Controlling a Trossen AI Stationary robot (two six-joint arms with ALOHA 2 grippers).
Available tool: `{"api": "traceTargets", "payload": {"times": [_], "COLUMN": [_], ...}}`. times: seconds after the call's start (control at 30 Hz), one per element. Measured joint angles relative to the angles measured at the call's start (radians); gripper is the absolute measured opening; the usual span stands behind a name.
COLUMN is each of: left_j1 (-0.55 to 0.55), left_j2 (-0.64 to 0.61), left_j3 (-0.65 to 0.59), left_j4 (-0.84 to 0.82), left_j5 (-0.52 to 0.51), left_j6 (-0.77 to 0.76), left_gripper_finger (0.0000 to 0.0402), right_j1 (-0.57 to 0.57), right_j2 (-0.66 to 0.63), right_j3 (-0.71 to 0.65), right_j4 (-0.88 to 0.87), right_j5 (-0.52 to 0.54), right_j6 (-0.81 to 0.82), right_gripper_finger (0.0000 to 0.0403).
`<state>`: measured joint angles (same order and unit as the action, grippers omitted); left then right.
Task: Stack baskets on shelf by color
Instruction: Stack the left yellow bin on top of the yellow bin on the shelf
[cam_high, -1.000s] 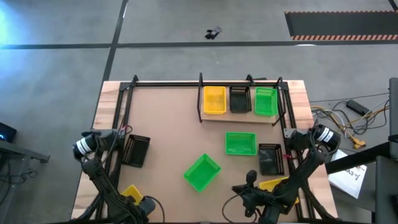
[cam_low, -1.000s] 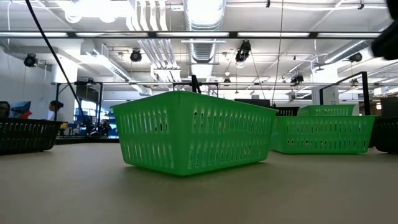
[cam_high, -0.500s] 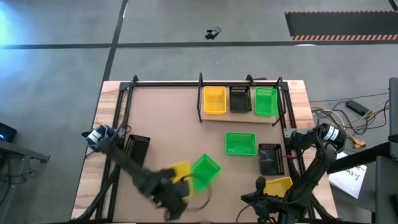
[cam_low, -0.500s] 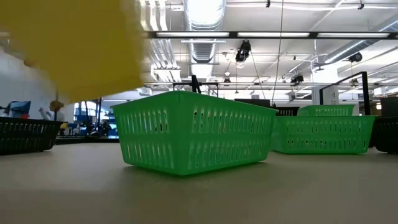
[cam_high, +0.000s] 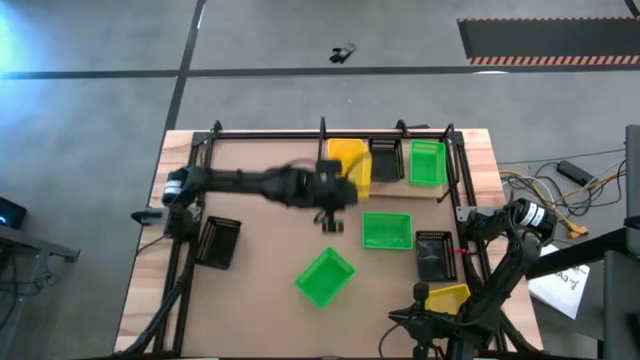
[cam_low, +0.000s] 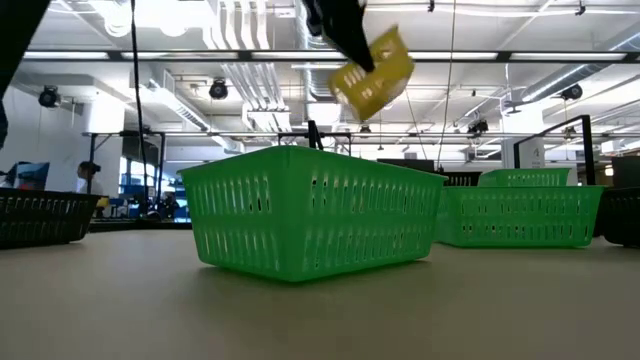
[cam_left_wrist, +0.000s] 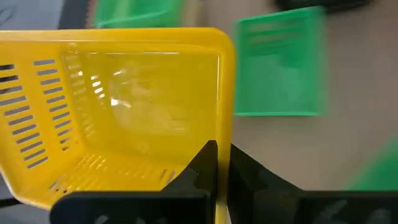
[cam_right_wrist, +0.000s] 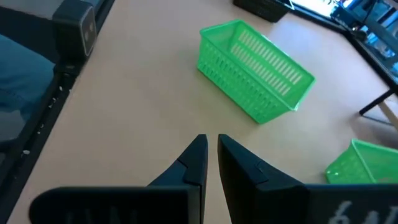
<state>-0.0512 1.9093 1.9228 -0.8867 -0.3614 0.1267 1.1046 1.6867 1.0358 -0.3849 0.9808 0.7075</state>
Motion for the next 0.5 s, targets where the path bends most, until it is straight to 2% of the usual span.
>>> {"api": "traceTargets", "payload": {"times": [0.13, 0.23, 0.33, 0.5], "left_j1": [0.116, 0.171, 0.204, 0.234], "left_j2": [0.001, 0.002, 0.002, 0.002], "left_j3": [-0.035, -0.064, -0.104, -0.171], "left_j4": [0.058, 0.095, 0.129, 0.18], "left_j5": [0.003, 0.065, 0.118, 0.107], "left_j6": [0.059, 0.088, 0.119, 0.113], "left_gripper_finger": [0.0, 0.0, 0.0, 0.0], "right_j1": [0.004, 0.006, 0.006, 0.006], "right_j2": [0.0, 0.0, 0.0, 0.0], "right_j3": [-0.017, -0.025, -0.026, -0.026], "right_j4": [0.002, 0.001, 0.002, 0.002], "right_j5": [0.013, 0.015, 0.016, 0.016], "right_j6": [0.033, 0.046, 0.051, 0.05], "right_gripper_finger": [0.003, 0.003, 0.003, 0.003]}}
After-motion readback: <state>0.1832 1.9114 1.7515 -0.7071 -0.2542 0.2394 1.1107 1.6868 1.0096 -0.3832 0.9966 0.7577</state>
